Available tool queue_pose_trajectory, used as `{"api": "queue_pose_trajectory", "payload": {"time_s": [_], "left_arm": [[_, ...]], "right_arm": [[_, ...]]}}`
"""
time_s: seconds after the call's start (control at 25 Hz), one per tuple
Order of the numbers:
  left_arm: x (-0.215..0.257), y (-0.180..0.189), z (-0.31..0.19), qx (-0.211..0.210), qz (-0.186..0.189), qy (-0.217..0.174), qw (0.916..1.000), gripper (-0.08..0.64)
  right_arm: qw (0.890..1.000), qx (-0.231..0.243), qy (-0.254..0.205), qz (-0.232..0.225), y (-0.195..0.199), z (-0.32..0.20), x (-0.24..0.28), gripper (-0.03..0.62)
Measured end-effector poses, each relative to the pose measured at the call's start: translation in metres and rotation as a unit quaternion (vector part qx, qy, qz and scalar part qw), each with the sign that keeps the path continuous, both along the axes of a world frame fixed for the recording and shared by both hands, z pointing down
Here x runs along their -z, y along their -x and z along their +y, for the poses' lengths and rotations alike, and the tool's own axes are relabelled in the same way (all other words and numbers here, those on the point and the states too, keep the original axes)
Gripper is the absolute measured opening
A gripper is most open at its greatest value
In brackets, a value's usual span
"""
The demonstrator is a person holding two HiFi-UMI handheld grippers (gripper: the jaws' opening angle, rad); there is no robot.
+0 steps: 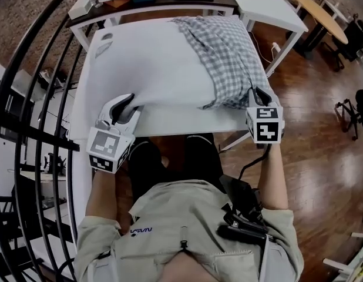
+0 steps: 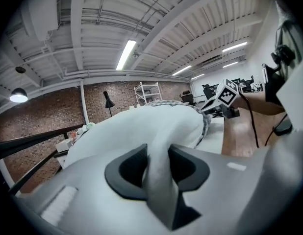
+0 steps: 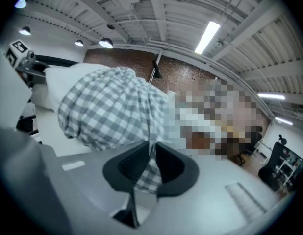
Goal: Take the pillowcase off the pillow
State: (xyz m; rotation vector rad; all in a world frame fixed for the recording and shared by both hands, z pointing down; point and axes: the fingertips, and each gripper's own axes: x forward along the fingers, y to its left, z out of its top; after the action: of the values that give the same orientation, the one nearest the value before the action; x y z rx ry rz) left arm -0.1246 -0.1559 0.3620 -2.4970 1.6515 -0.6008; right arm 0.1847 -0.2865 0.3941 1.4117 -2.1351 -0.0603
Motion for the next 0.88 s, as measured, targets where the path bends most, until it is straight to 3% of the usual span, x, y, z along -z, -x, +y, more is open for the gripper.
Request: {"api": "queue_pose_trajectory", "payload": {"time_s": [0.24, 0.36, 0.52, 0.6, 0.72, 0.8, 0.88], "left_arm": [[0.054, -0.027, 0.021, -0.03, -0.025, -0.034, 0.9986, 0.194], [0.05, -0.028, 0.022, -0.044, -0.048, 0.004, 0.9979, 0.201], [0.042, -0.033, 0.035, -0.095, -0.074, 0.06, 0.9909, 0.202], [0.056, -0.032, 0.04, -0.109, -0.048, 0.05, 0.9916, 0.202], [0.087, -0.024, 0.029, -0.107, 0.038, 0.016, 0.9934, 0.202], [0.107, -0.013, 0.0, -0.087, 0.054, -0.01, 0.9947, 0.214], [0.125, -0.007, -0.04, -0.07, 0.051, -0.029, 0.9959, 0.269]], "right_arm": [[0.991, 0.085, -0.033, -0.1, 0.014, 0.023, 0.078, 0.077], [0.984, 0.121, -0.067, -0.115, 0.032, 0.013, 0.122, 0.077], [0.979, 0.154, -0.096, -0.095, 0.06, -0.018, 0.16, 0.077], [0.976, 0.17, -0.1, -0.088, 0.077, -0.035, 0.17, 0.077], [0.972, 0.2, -0.088, -0.09, 0.11, -0.058, 0.178, 0.084], [0.969, 0.222, -0.071, -0.088, 0.136, -0.074, 0.179, 0.107], [0.966, 0.241, -0.048, -0.084, 0.163, -0.09, 0.179, 0.136]]}}
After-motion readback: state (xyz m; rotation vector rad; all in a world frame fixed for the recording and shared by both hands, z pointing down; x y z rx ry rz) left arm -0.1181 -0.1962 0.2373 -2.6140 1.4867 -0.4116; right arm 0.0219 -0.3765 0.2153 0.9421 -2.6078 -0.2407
